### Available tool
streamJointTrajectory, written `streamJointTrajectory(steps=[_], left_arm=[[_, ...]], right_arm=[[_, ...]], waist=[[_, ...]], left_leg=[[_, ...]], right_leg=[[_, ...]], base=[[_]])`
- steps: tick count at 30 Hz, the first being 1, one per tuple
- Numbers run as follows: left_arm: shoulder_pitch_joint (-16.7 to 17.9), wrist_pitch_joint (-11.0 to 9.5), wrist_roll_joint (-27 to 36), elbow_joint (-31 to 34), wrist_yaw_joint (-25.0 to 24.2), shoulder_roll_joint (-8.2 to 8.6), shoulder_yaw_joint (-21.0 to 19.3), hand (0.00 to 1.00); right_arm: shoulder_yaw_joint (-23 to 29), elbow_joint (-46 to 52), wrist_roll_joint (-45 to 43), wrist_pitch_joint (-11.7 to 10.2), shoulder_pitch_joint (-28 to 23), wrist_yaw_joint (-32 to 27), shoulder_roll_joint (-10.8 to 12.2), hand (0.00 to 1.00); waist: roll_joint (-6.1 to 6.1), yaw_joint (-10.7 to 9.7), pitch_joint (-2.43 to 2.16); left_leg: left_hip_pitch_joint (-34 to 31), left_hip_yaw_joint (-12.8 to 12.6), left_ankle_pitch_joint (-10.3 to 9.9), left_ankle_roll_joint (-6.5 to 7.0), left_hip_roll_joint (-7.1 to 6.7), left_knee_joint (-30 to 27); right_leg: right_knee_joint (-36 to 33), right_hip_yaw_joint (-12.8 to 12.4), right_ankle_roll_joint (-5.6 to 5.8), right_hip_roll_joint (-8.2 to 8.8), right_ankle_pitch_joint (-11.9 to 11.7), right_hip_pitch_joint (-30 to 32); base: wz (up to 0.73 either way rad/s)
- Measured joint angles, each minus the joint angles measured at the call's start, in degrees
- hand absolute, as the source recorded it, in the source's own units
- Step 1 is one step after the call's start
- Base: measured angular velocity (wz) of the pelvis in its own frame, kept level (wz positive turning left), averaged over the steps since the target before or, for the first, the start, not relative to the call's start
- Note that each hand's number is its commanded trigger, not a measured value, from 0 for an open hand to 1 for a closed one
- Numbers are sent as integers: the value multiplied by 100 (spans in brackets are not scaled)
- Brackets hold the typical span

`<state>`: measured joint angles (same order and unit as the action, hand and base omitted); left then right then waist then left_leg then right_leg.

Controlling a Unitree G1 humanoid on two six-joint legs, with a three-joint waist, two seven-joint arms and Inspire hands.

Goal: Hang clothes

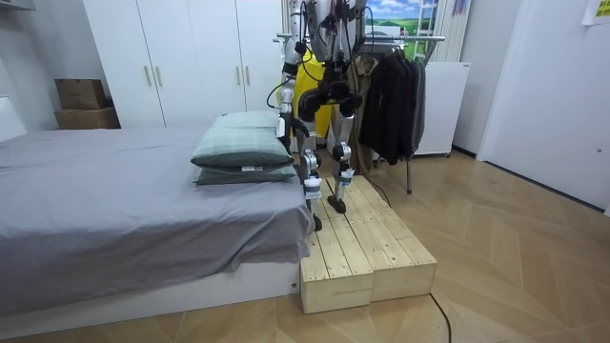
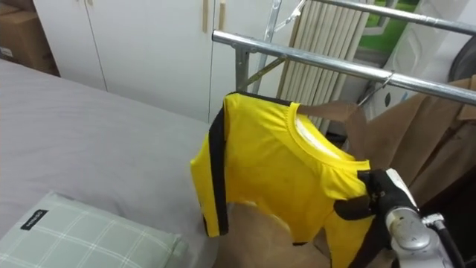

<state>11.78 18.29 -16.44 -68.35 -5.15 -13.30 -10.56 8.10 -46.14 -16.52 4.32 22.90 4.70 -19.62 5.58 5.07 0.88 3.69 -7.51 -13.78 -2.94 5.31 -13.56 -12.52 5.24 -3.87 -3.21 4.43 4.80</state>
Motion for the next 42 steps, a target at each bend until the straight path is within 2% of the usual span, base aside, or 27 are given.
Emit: streamJointTrajectory(steps=[5, 8, 11, 14, 23, 28, 36, 42], left_arm=[[0, 0, -59, 4, 1, 0, 17, 0], [1, 0, -60, 3, 13, -1, 18, 0], [2, 1, -60, 2, 53, 0, 17, 0], [6, 5, -59, 0, 62, 0, 17, 0], [7, 9, -59, -1, 103, 0, 28, 0], [6, 8, -58, -1, 117, 1, 30, 0], [6, 9, -57, 2, 129, 1, 15, 0], [6, 9, -57, 2, 200, 14, 9, 0]], right_arm=[[-6, -20, -1, -129, -77, -117, 40, 100], [-11, -37, 3, -183, -136, -265, 92, 100], [-13, -68, 58, -246, -188, -375, 150, 100], [-13, -146, 85, -341, -229, -475, 158, 0], [-22, -270, 162, -432, -251, -549, 195, 0], [-38, -282, 239, -438, -278, -595, 200, 0], [-4, -473, 360, -602, -275, -607, 198, 0], [6, -496, 382, -626, -289, -657, 200, 0]], waist=[[-7, -3, 3], [-40, -1, 24], [-47, 5, 20], [-63, 16, 9], [-78, 25, -27], [-94, 15, -35], [-111, 11, -45], [-112, 13, -44]], left_leg=[[12, 9, 0, -1, 4, 8], [44, 13, -1, -3, 12, 21], [76, 20, -2, -5, 18, 45], [103, 31, -7, -12, 23, 49], [108, 73, -8, -15, 26, 40], [107, 119, -8, -16, 25, 34], [117, 162, -11, -20, 31, 16], [116, 166, -14, -25, 35, 37]], right_leg=[[16, 46, 1, -1, 1, -24], [58, 69, 2, -4, 1, -66], [84, 88, 3, -7, 2, -108], [90, 109, 3, -9, 2, -156], [100, 149, 3, -6, 2, -185], [103, 187, 6, 2, 4, -213], [174, 205, 14, -3, 19, -281], [178, 187, 13, -9, 19, -282]], base=[[0], [1], [1], [1], [1], [3], [3], [0]])
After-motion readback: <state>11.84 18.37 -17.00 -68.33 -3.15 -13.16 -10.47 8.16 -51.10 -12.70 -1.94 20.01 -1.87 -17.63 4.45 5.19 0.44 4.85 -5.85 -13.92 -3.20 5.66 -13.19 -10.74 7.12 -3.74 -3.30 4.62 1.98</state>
